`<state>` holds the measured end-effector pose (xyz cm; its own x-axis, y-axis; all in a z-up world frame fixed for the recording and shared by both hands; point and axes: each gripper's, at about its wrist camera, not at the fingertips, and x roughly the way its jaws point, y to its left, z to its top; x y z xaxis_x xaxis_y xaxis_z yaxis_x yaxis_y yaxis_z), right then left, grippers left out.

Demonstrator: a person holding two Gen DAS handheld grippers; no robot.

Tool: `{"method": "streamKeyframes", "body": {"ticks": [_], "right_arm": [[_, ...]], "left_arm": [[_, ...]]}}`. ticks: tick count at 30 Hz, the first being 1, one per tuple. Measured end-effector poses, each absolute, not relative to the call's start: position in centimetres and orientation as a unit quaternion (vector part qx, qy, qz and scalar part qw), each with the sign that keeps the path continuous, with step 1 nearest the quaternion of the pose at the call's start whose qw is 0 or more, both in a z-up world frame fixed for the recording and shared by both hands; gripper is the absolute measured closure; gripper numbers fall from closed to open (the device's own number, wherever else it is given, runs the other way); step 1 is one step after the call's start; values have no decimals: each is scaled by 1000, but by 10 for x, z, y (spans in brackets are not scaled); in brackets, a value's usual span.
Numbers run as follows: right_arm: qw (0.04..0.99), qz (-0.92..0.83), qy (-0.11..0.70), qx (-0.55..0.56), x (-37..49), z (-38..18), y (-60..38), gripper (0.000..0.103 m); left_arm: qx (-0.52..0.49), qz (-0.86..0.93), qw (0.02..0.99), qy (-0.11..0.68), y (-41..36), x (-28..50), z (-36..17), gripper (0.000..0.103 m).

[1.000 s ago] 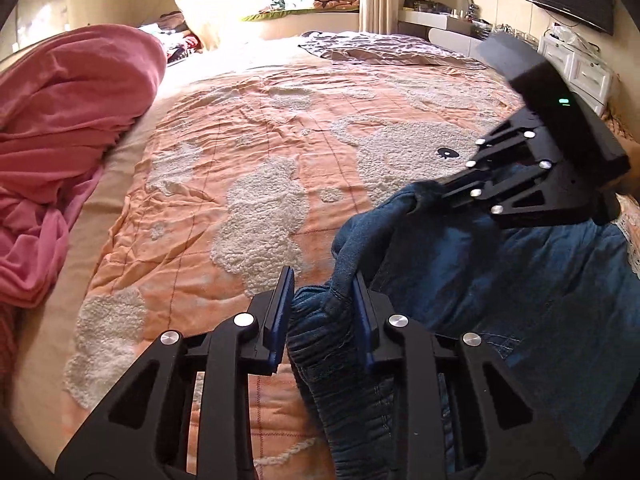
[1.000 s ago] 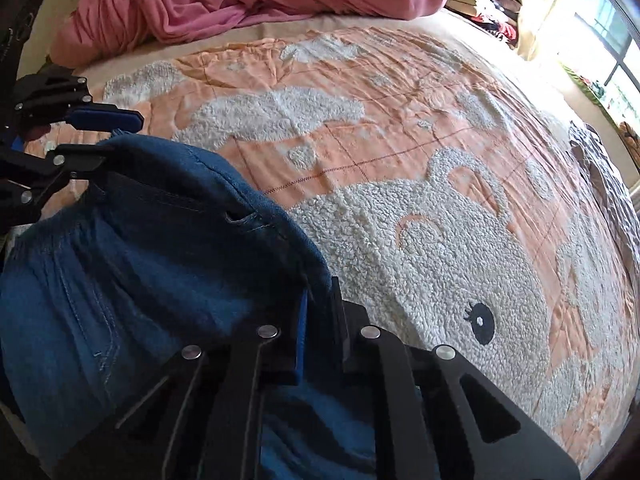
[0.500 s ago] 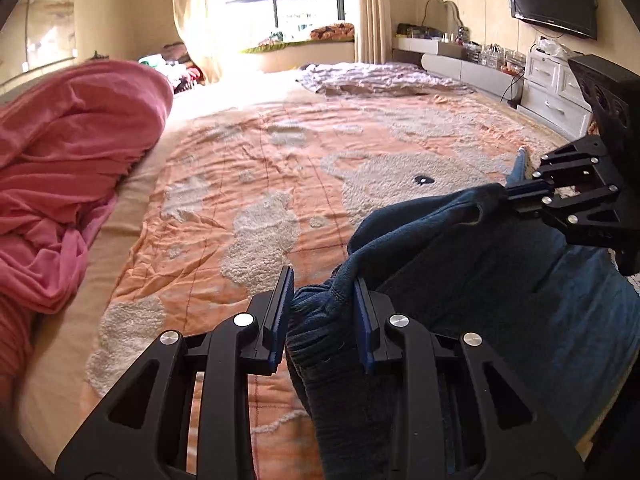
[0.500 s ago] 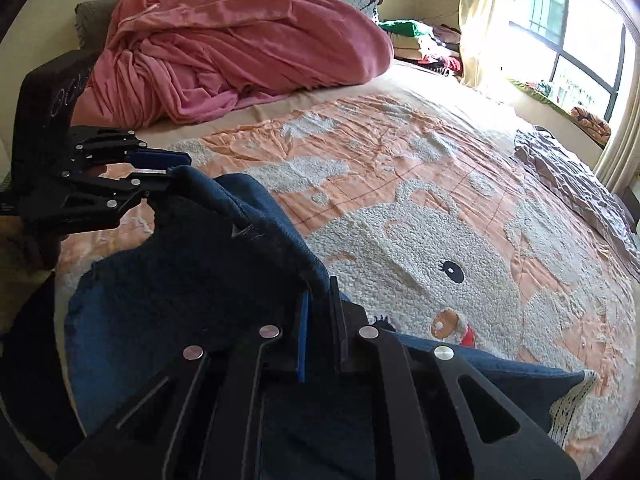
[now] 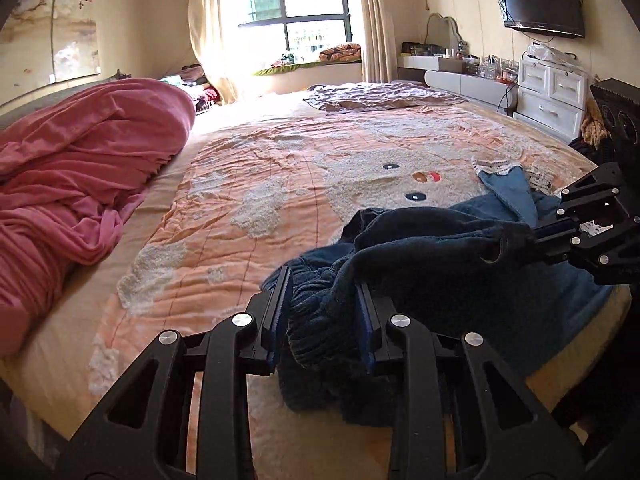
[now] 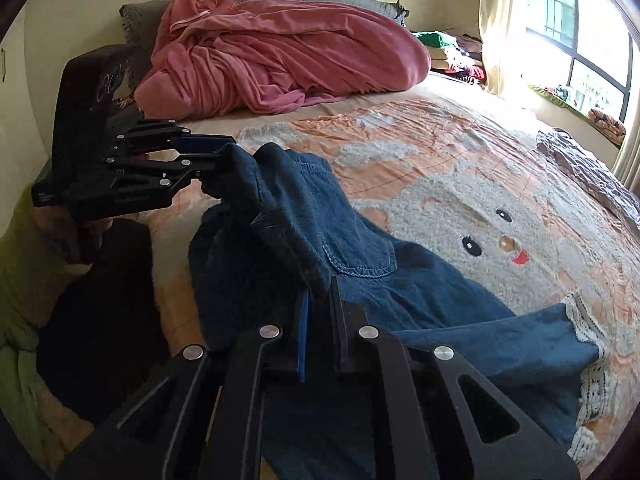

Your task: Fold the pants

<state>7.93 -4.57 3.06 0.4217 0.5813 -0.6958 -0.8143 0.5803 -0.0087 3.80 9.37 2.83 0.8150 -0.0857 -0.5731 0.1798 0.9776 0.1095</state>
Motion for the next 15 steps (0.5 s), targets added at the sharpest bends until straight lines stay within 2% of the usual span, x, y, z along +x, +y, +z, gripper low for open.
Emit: {"method": "streamKeyframes", "body": {"ticks": [10,15], "right_arm": [[800,429,376,-186,50,-14,-34,95],[794,428,388,-189,47,-23,-32,92]], "left_arm": [[83,-70,928,356,92,15,2,78],[71,-76,918,383,94,12,-9,73]]}}
